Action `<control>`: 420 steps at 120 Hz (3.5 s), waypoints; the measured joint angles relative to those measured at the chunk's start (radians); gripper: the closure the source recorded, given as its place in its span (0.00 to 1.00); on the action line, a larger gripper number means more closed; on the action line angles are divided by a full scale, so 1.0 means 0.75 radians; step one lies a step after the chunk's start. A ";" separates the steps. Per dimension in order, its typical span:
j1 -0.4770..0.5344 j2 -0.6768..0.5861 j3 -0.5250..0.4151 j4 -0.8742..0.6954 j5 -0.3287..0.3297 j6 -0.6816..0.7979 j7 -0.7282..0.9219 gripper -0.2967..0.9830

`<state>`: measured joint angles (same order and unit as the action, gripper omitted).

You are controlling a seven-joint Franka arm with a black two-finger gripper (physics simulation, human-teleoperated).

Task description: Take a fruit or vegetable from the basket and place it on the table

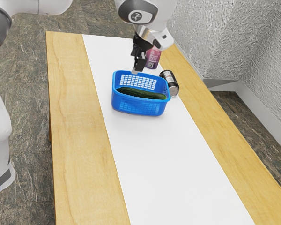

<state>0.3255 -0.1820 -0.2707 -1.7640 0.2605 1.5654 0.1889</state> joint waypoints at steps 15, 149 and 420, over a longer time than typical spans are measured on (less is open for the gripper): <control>0.032 0.001 -0.034 -0.001 0.006 0.025 0.046 0.23; 0.289 0.392 -0.194 0.007 0.076 0.323 0.402 0.23; 0.286 0.557 -0.779 0.312 0.163 0.139 0.243 0.65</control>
<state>0.5398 0.2359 -0.8550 -1.5298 0.3829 1.6694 0.3713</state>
